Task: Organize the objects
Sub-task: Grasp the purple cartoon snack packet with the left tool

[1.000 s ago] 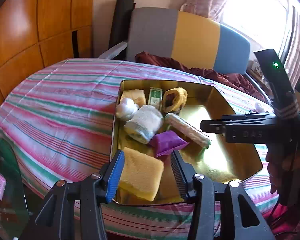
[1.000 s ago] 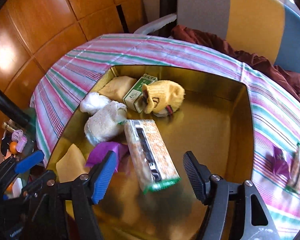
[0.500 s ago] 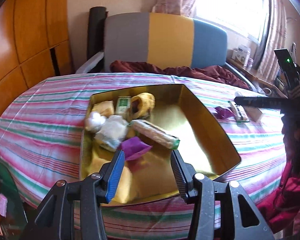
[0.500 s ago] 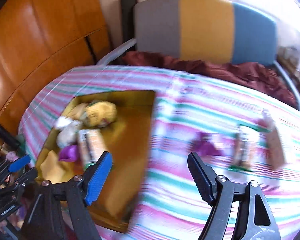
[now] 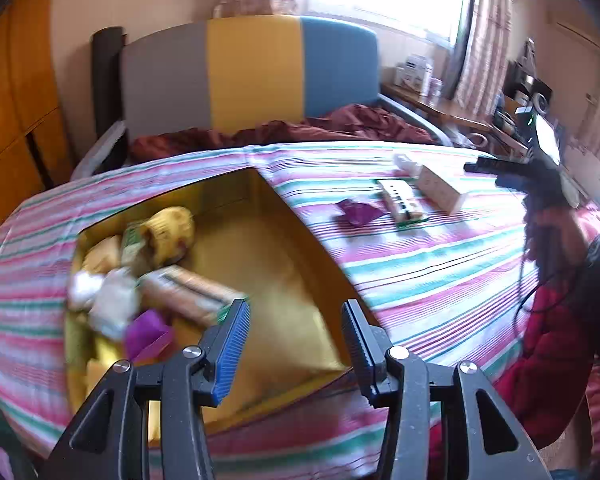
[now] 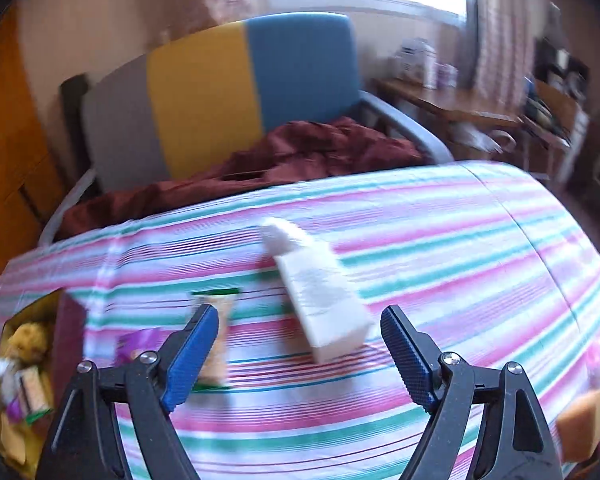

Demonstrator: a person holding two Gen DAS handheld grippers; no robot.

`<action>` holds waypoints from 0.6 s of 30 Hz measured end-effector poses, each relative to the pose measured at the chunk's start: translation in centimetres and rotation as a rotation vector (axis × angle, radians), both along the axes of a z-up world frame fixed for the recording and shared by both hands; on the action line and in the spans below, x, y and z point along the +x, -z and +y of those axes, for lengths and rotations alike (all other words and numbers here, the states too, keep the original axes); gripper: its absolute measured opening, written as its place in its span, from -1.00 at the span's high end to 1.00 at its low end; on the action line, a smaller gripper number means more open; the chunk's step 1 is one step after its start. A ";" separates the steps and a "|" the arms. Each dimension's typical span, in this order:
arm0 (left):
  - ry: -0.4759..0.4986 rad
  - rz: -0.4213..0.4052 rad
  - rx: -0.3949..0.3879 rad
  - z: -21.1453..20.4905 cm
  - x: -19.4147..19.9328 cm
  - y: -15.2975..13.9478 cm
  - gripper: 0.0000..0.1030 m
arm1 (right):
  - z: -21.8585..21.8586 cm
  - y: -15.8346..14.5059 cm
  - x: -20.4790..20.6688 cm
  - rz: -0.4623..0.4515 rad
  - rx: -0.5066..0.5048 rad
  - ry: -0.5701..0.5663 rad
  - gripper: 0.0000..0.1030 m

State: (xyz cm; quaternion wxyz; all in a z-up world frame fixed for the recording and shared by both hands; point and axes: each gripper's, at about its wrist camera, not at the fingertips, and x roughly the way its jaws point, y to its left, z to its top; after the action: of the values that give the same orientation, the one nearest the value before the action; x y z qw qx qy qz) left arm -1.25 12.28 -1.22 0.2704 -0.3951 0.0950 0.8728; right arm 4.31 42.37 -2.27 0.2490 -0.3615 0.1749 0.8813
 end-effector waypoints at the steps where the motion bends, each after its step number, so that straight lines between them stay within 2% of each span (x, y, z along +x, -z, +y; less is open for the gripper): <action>1: 0.016 -0.002 0.000 0.9 -0.2 -0.1 0.06 | 1.0 0.8 0.2 -0.029 -0.030 0.045 -0.63; 2: 0.030 -0.005 0.002 1.7 -0.4 -0.1 0.06 | 1.8 1.1 0.2 -0.049 -0.065 0.071 -0.58; 4: 0.053 -0.014 0.004 3.5 -0.9 -0.1 0.06 | 2.6 0.6 0.6 0.012 -0.097 0.081 -0.57; 10: 0.105 -0.085 0.018 8.1 -3.2 0.3 0.06 | 2.0 0.7 0.1 -0.024 -0.089 0.050 -0.59; 18: 0.097 -0.198 0.021 13.1 -7.5 1.5 0.06 | 1.6 0.7 0.3 -0.010 -0.115 0.033 -0.66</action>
State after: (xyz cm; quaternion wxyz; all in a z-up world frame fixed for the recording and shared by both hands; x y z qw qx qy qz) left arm -8.73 25.33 -2.68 0.3244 -0.4715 0.0775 0.8163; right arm 4.58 43.93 -2.95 0.2433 -0.3767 0.2300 0.8638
